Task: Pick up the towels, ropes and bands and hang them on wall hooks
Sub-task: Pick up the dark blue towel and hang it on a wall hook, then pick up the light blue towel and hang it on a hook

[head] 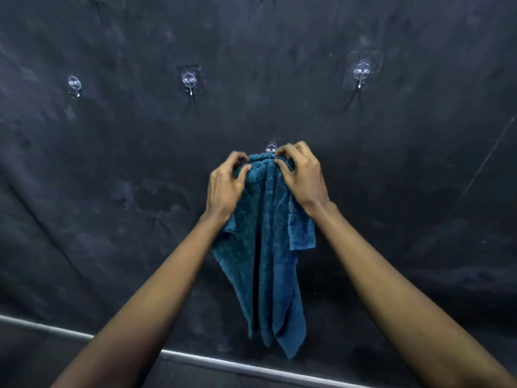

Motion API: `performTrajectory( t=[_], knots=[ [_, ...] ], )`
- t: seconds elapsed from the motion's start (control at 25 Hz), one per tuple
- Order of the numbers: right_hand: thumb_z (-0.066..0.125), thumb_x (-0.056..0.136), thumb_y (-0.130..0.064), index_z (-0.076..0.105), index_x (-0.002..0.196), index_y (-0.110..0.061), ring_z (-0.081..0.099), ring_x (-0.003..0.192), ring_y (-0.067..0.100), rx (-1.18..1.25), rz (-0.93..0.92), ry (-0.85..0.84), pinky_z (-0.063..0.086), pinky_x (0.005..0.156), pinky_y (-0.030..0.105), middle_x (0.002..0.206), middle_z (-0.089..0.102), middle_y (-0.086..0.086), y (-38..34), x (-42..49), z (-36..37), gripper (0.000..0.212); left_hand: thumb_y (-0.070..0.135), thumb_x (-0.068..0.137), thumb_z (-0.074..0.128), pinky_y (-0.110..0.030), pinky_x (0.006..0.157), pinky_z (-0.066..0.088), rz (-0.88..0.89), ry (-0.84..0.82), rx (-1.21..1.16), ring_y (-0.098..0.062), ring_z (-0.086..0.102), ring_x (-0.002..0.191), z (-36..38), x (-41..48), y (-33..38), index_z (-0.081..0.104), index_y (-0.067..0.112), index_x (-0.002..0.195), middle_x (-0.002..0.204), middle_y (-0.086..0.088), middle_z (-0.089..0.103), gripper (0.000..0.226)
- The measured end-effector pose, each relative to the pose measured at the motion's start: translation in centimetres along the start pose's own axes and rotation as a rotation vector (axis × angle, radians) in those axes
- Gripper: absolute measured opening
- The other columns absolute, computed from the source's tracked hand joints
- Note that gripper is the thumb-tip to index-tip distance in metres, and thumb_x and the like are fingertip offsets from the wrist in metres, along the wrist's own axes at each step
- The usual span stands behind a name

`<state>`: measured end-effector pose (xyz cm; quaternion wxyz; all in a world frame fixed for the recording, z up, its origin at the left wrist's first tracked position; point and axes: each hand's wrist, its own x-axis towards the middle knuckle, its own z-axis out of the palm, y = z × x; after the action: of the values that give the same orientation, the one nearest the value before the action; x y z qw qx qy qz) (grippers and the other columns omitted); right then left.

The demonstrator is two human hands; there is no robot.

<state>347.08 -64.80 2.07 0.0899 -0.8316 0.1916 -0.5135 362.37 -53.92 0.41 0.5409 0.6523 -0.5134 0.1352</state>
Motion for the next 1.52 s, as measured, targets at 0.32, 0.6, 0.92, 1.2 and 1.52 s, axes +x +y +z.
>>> performTrajectory(
  t=[0.32, 0.6, 0.92, 1.2, 1.52],
  knots=[
    [0.055, 0.098, -0.014, 0.061, 0.134, -0.018, 0.052, 0.101, 0.015, -0.047, 0.032, 0.032, 0.048, 0.090, 0.027, 0.112, 0.054, 0.002, 0.7, -3.8, 2.1, 0.036, 0.020, 0.096, 0.057, -0.033, 0.089, 0.050, 0.021, -0.067, 0.042, -0.011, 0.059, 0.098, 2.9, -3.2, 0.3, 0.071, 0.011, 0.112, 0.105, 0.002, 0.065, 0.023],
    [0.057, 0.098, -0.014, 0.064, 0.123, -0.015, 0.065, 0.098, 0.009, 0.176, 0.153, 0.092, 0.054, 0.088, 0.033, 0.110, 0.065, -0.004, 0.4, -4.8, 3.1, 0.026, 0.033, 0.095, 0.058, -0.007, 0.077, 0.046, -0.196, -0.143, -0.091, 0.009, 0.064, 0.093, 2.7, -2.6, 2.5, 0.071, 0.026, 0.109, 0.096, 0.017, 0.073, 0.021],
    [0.059, 0.098, -0.022, 0.066, 0.126, -0.014, 0.060, 0.090, 0.011, 0.150, 0.110, 0.081, 0.054, 0.081, 0.031, 0.103, 0.059, 0.000, 1.3, -4.4, 2.2, 0.030, 0.035, 0.093, 0.063, -0.002, 0.072, 0.042, -0.210, -0.120, -0.072, 0.006, 0.060, 0.087, 2.1, -3.1, 1.7, 0.069, 0.019, 0.119, 0.106, 0.006, 0.063, 0.031],
    [0.054, 0.099, -0.030, 0.060, 0.121, -0.016, 0.058, 0.087, 0.008, 0.193, 0.171, 0.041, 0.053, 0.078, 0.028, 0.108, 0.055, -0.005, 1.9, -5.3, 0.0, 0.027, 0.017, 0.095, 0.055, -0.025, 0.103, 0.040, 0.121, -0.030, 0.121, -0.014, 0.048, 0.117, 0.6, -4.1, 1.9, 0.054, 0.011, 0.128, 0.124, -0.004, 0.047, 0.034],
    [0.053, 0.094, -0.023, 0.057, 0.110, -0.018, 0.055, 0.078, 0.003, -0.217, 0.383, 0.060, 0.054, 0.069, 0.036, 0.110, 0.051, -0.006, 5.2, -13.2, -10.3, 0.017, 0.013, 0.088, 0.053, -0.023, 0.099, 0.043, 0.429, -0.604, -0.094, -0.017, 0.058, 0.109, 7.3, -5.7, 5.0, 0.058, 0.019, 0.129, 0.122, 0.000, 0.060, 0.042]
  ],
)
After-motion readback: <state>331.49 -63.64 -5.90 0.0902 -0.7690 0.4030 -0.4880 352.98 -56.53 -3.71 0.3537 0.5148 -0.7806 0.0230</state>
